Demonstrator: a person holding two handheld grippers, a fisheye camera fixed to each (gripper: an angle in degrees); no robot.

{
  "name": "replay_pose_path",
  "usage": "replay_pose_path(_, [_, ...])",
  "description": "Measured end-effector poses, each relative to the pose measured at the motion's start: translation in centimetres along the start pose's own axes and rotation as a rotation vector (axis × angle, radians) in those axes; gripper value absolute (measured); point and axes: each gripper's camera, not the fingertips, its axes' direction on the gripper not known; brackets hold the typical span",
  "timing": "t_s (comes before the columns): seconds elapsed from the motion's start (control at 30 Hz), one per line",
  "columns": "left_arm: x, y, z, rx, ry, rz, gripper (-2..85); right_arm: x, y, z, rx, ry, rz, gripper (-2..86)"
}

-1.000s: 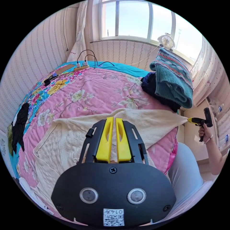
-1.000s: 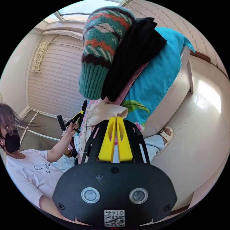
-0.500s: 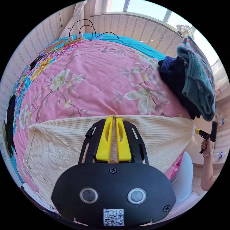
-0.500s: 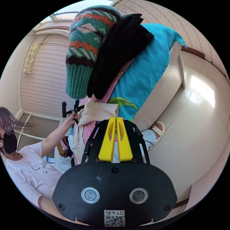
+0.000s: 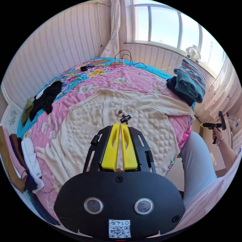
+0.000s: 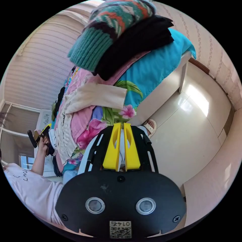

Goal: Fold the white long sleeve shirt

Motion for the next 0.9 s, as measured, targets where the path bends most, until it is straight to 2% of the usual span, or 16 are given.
replay_pose_path(0.13, [-7.6, 10.8, -6.1, -0.044, -0.106, -0.281, -1.0, -10.6, 1.1, 4.9, -0.065, 0.033, -0.215, 0.9])
replay_pose_path(0.23, [-13.6, 20.0, -12.0, -0.012, -0.149, -0.512, -1.0, -20.1, 1.6, 10.3, -0.135, 0.018, -0.426, 1.0])
replay_pose_path(0.3, [-15.5, 23.5, -14.7, 0.020, -0.167, -0.583, -1.0, -26.4, 2.0, 14.1, -0.190, -0.003, -0.544, 1.1])
replay_pose_path(0.43, [-18.9, 28.9, -18.8, 0.087, -0.155, -0.654, -0.8, -41.4, 4.7, 22.5, -0.271, -0.198, -0.791, 1.8])
replay_pose_path(0.6, [-22.0, 31.3, -20.6, 0.179, -0.085, -0.631, -0.4, -57.5, 9.3, 31.5, -0.399, -0.365, -1.055, 4.4])
replay_pose_path(0.77, [-27.1, 31.7, -20.8, 0.279, 0.027, -0.683, 1.5, -71.6, 11.9, 40.4, -0.487, -0.319, -1.236, 6.6])
replay_pose_path(0.9, [-33.6, 30.7, -19.6, 0.274, 0.048, -0.766, 3.6, -78.5, 12.8, 46.8, -0.527, -0.270, -1.276, 6.6])
